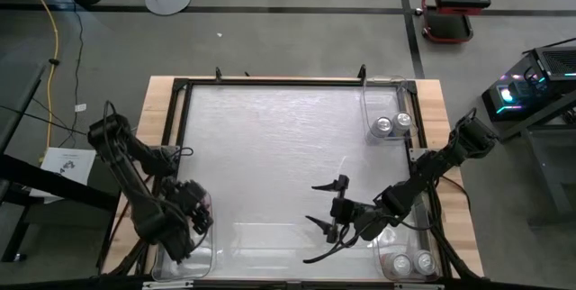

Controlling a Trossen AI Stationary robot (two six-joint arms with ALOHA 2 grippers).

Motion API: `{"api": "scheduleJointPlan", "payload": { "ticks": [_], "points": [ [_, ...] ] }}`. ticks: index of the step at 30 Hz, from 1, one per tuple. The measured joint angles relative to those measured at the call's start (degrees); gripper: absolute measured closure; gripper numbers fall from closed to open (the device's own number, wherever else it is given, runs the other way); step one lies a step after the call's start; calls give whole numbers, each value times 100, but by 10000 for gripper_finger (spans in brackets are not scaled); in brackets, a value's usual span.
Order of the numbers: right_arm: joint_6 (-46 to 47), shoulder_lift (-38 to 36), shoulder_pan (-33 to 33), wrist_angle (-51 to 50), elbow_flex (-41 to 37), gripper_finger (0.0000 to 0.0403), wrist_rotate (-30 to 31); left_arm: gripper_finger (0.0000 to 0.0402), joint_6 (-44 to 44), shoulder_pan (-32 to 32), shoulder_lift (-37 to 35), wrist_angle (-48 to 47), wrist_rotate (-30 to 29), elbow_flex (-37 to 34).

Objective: Sort soda cans
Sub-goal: Put the red-black soda can into the bottom left transparent bin

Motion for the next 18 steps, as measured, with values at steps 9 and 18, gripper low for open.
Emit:
{"api": "scheduleJointPlan", "payload": {
  "ticks": [9, 18],
  "points": [
    [7, 1, 0, 0, 0, 20, 0, 106, -299, -286, 725, -17, -406, 0],
    [24, 0, 0, 2, 0, 20, 0, 106, -468, -434, 1186, -22, -439, 2]
  ]
}}
